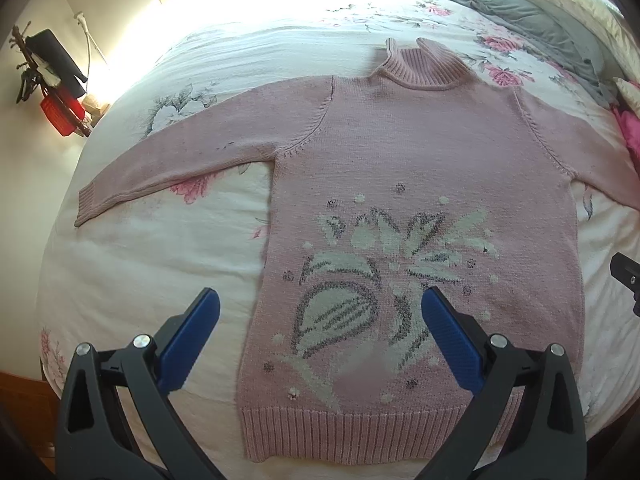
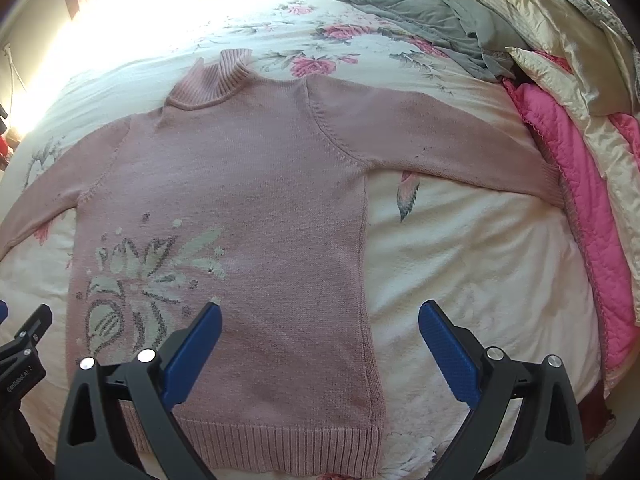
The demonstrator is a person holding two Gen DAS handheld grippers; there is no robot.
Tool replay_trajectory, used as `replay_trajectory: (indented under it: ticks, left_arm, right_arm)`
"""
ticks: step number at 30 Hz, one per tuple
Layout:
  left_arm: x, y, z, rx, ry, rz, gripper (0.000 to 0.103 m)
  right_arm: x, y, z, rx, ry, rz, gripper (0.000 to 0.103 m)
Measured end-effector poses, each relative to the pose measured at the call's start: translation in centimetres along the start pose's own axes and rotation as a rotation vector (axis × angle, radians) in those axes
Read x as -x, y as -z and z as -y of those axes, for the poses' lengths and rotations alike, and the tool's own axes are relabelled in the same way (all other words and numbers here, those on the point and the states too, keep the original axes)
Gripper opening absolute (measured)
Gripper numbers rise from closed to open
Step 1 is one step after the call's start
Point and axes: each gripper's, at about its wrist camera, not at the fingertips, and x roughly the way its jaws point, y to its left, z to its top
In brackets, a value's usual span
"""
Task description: Fold small clothes
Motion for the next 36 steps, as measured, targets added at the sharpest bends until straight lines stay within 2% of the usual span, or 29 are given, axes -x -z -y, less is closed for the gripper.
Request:
replay_trajectory:
  ticks: [36]
  left_arm:
    - [0.09,0.42,-0.25,0.010,-0.009,0.009,0.100]
  right_arm:
    - [-0.45,0.35,0.18,-0.005,-0.007,-0.003,0.099]
